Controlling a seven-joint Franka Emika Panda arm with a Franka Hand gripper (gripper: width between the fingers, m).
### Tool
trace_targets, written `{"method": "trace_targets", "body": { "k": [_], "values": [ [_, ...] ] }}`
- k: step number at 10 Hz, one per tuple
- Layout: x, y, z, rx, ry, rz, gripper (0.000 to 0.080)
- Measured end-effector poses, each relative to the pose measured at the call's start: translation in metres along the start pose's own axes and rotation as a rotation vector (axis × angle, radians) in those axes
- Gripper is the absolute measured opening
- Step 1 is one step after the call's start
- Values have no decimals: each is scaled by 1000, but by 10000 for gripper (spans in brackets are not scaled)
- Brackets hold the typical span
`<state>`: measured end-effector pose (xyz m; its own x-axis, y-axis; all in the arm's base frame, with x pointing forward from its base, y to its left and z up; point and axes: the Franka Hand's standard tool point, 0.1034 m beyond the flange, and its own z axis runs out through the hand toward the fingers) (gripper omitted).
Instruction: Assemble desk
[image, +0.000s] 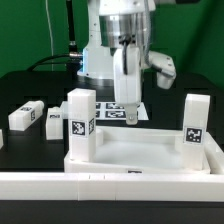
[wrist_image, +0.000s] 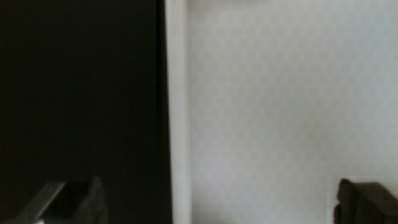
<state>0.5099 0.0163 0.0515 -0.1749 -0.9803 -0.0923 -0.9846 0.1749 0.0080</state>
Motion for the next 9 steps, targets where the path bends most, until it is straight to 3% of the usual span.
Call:
{"method": "trace_targets", "body": {
  "k": [5,8,9],
  "values": [
    [6,12,43,-71,42,-30,648],
    [6,6,39,-74,33,-58,614],
    [5,7,40,-75,34,-60,433]
  ]
}}
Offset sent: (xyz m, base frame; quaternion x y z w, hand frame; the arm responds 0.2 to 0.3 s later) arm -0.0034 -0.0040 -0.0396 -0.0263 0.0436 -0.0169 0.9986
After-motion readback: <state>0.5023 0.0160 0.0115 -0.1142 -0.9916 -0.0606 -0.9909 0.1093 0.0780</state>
